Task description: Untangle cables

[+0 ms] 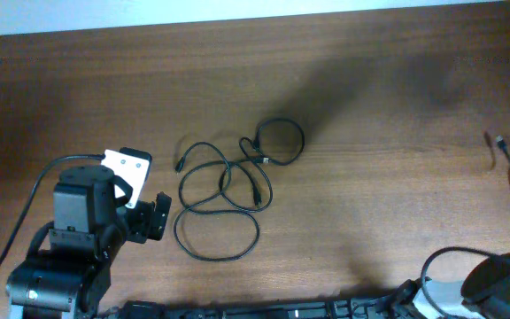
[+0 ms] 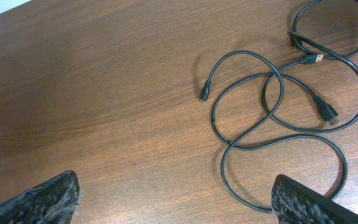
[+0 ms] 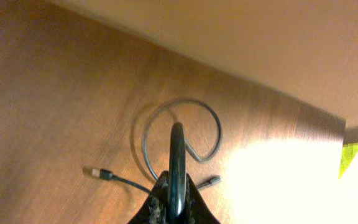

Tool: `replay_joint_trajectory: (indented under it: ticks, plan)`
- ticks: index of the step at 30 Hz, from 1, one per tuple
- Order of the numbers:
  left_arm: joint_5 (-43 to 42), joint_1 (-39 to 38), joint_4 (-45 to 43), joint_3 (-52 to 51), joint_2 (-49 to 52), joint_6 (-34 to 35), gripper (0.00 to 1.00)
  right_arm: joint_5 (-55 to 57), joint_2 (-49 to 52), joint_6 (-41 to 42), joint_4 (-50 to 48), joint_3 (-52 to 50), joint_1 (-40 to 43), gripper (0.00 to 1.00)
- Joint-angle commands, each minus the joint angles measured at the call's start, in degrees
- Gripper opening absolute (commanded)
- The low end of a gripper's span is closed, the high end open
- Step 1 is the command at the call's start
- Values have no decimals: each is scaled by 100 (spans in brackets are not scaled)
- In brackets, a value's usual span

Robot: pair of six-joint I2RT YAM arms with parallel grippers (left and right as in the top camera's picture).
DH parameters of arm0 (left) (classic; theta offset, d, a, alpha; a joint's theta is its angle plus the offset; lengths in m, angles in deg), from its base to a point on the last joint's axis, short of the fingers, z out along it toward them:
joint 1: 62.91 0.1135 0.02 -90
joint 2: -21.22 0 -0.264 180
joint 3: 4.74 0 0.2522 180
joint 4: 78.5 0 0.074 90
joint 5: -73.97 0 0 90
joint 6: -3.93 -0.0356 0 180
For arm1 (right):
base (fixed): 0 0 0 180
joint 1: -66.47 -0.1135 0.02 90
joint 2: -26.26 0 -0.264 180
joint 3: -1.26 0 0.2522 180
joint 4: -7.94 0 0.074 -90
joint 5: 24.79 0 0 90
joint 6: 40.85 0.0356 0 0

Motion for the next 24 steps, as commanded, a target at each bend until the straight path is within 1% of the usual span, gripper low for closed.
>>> replay_joint_trajectory:
  ticks: [1, 2, 4, 6, 8, 11, 12, 13, 14, 15, 16, 17, 18, 20, 21, 22, 23, 24]
  plan:
    - [24, 15, -11, 81, -20, -72, 99, -50, 334, 743, 245, 28, 313, 4]
    - [24, 15, -11, 81, -20, -74, 99, -48, 396, 929, 363, 26, 538, 4]
    - [24, 15, -11, 81, -20, -74, 99, -50, 396, 925, 490, 28, 1005, 4]
    - [24, 15, -11, 81, -20, -74, 99, -52, 396, 929, 595, 28, 1305, 4]
    - [24, 15, -11, 81, -20, -72, 99, -72, 396, 1086, 706, 28, 1456, 4]
    - [24, 15, -11, 81, -20, -72, 99, -72, 396, 1102, 835, 22, 1541, 4]
    - [24, 15, -11, 81, -20, -72, 99, -70, 396, 1099, 841, 17, 1545, 12]
    - [24, 15, -11, 81, -20, -72, 99, -70, 396, 1099, 852, 17, 1545, 30]
    - [24, 15, -11, 81, -20, -74, 99, -79, 396, 1097, 852, 15, 1543, 79]
    - [24, 15, -11, 81, -20, -72, 99, -199, 396, 1095, 863, 17, 1543, 97]
    - [24, 15, -11, 81, -20, -74, 99, -483, 396, 1093, 887, 15, 1543, 99]
    - [24, 15, -11, 81, -20, -72, 99, -767, 396, 1088, 942, 17, 1543, 99]
    - [24, 15, -11, 81, -20, -72, 99, -1165, 396, 850, 970, 17, 1539, 99]
    - [24, 15, -11, 81, -20, -72, 99, -2345, 396, -79, 988, 15, 1537, 99]
    - [24, 15, -11, 81, -20, -72, 99, -3254, 396, -634, 988, 17, 1532, 99]
    - [24, 15, -11, 81, -20, -72, 99, -4415, 396, -1196, 1008, 15, 1464, 99]
    - [24, 15, -11, 81, -20, -72, 99, -4819, 396, -1460, 1075, 17, 1257, 99]
    - [24, 15, -11, 81, -20, -72, 99, -4826, 396, -1620, 1115, 15, 1005, 99]
